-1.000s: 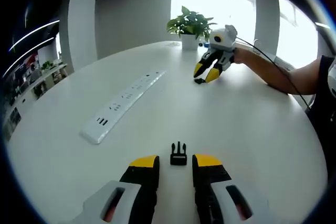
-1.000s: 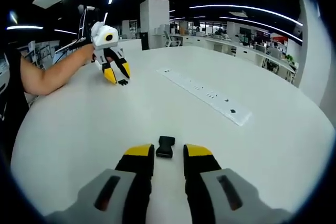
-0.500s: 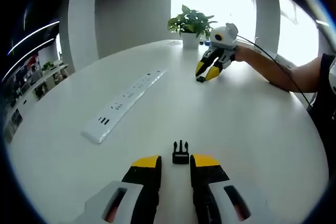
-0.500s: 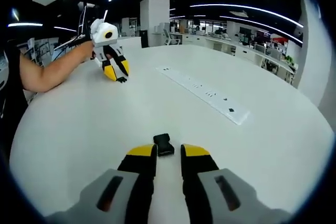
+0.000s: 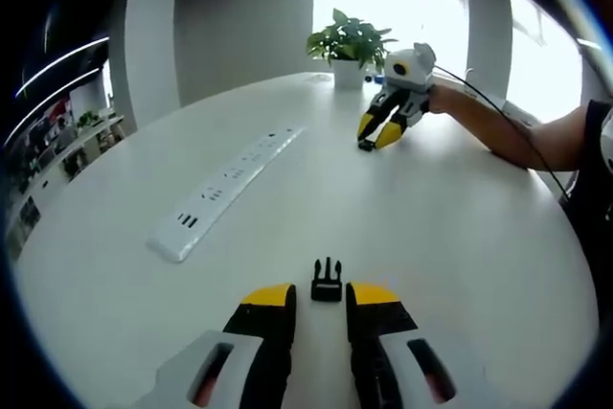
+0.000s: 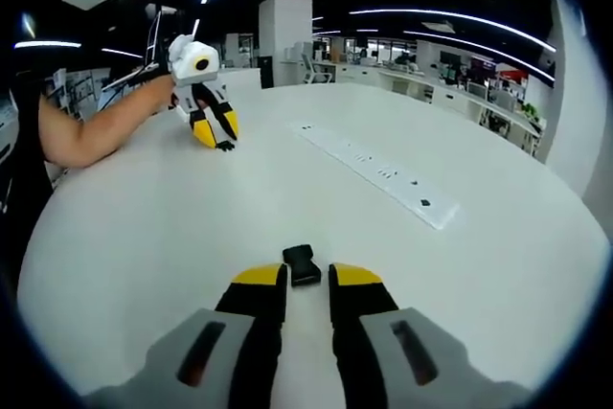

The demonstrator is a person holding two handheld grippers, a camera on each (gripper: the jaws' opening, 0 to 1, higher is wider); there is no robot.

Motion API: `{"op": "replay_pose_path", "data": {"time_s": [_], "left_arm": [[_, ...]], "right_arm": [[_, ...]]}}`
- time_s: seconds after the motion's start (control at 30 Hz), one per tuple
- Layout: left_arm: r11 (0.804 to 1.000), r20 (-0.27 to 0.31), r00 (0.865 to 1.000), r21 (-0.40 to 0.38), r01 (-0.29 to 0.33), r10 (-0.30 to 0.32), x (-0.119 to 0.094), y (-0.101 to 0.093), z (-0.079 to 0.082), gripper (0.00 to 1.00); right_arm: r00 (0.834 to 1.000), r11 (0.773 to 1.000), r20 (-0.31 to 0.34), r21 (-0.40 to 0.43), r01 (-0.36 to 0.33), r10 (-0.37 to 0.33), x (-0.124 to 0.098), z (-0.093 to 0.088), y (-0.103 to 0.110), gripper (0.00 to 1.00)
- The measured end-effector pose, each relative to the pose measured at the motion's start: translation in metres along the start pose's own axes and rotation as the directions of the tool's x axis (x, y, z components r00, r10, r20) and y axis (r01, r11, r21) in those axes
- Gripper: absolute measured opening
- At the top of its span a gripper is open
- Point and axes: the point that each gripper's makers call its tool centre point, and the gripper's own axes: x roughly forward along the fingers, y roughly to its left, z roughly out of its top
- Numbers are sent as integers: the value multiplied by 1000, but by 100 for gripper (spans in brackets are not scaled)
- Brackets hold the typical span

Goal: Snap the two parts of the plastic buckle together until the buckle closes and remains connected.

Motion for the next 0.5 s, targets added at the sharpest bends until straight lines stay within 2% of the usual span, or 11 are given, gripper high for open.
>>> {"op": "replay_pose_path", "data": {"time_s": [0.27,0.4,0.5], "left_arm": [[999,-4,1000,36,-12,13,-2,0,-1,17],[995,6,1000,102,4,-5,0,-6,1,17],[993,8,1000,117,-5,4,1,-6,2,17]], "right_arm": [[1000,1000,6,4,1,-1,0,0,0,18],[1000,1000,12,8,-4,3,0,0,0,17],[1000,1000,17,8,-4,4,0,-1,0,17]]}}
